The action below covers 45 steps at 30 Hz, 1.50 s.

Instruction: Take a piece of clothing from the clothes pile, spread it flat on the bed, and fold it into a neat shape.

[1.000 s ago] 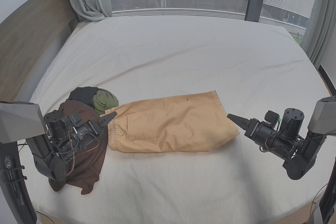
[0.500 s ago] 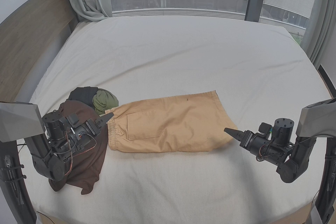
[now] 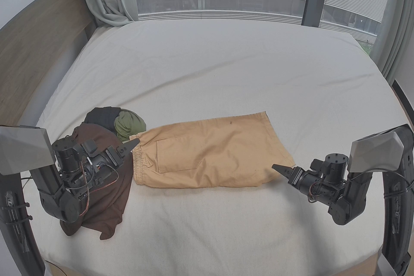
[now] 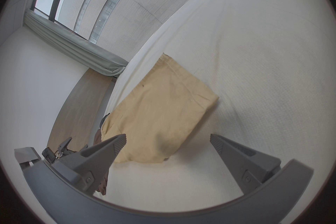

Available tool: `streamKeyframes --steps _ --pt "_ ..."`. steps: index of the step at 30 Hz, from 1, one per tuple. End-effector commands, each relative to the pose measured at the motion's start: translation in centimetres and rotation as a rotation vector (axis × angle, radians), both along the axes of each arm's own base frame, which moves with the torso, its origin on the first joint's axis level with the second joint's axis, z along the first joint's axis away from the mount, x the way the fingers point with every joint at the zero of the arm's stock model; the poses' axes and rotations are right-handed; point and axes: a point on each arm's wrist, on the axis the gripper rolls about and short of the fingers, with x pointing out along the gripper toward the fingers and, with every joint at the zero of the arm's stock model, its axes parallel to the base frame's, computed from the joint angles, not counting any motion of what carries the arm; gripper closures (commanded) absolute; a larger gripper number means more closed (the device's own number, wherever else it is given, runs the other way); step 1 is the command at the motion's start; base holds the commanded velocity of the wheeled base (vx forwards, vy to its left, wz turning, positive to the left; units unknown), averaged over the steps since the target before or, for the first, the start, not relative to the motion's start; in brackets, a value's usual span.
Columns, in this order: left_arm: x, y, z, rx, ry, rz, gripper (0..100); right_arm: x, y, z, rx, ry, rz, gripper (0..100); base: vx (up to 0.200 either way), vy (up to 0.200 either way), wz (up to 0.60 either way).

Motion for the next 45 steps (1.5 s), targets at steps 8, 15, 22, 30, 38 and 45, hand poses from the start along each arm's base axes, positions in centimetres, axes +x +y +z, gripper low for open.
streamKeyframes --steps 8,15,22,30,38,45 --pt "0.0 0.0 -0.1 -0.001 0.003 -0.002 0 3.3 0.8 -2.9 -0.008 0.009 -0.017 0 0.000 0.000 0.00" --pt "0.0 0.0 -0.1 -0.002 0.002 -0.001 0 4.5 2.4 -2.4 0.008 0.003 0.011 0 0.000 0.000 0.00" --pt "0.1 0.0 0.0 -0.002 0.000 -0.001 0 4.2 4.6 -2.6 0.020 0.021 0.058 0 0.000 0.000 0.00" --pt "0.1 0.0 0.0 -0.003 0.000 -0.007 0 4.1 6.8 -4.2 0.022 0.036 0.106 0 0.000 0.000 0.00" --pt "0.1 0.0 -0.2 -0.002 0.004 -0.007 0 4.5 7.4 -4.4 0.024 0.030 0.082 0 0.000 0.000 0.00" --pt "0.1 0.0 -0.2 -0.002 0.004 -0.007 0 4.8 7.5 -4.2 0.032 0.020 0.073 100 0.000 0.000 0.00"
